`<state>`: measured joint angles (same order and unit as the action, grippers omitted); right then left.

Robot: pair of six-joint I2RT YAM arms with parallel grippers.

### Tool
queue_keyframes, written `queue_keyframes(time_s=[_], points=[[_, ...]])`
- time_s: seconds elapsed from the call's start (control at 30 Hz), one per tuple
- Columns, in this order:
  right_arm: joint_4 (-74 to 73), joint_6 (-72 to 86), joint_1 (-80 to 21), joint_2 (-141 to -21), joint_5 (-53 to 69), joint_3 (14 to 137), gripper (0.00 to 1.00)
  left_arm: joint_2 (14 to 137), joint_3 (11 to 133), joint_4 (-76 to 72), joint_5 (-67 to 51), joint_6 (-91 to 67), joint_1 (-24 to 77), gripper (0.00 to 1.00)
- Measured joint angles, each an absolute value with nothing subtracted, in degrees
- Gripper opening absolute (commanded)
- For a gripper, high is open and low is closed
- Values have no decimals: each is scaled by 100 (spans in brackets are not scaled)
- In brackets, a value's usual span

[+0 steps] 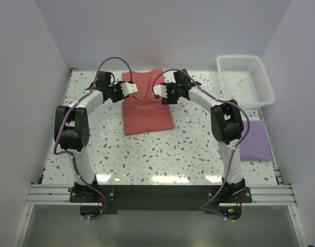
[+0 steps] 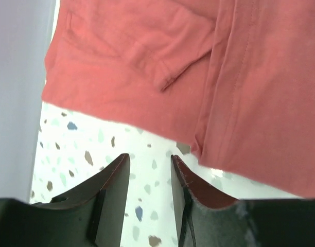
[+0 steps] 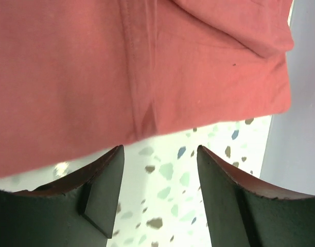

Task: Fold and stack the t-shirts
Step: Fold the tshirt

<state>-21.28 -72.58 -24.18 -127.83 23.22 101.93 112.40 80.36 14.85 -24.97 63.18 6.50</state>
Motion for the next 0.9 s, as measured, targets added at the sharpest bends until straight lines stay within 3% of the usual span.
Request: queue_keyframes(time_s=[0.2, 0.4, 0.6, 0.8, 0.9], points=[[-3052, -7360, -2388, -11677, 2685, 9585, 48, 10141, 7369, 1925, -3028, 5909, 502, 49], [-3848, -7682, -2613, -11109, 2954, 8914, 47, 8873, 5841, 2357, -3454, 5929, 1094, 56], [-4003, -7769, -2845, -11391, 2893, 8320, 46, 8750, 4807, 2364, -3336, 5861, 1625, 58], [-3846, -7769, -2860, -11622, 2777, 8228, 42, 8892, 4709, 2139, -3079, 5802, 1627, 59], [-3817, -7819, -2880, -11622, 2757, 8200, 45, 9041, 4694, 2047, -2969, 5846, 1627, 59]])
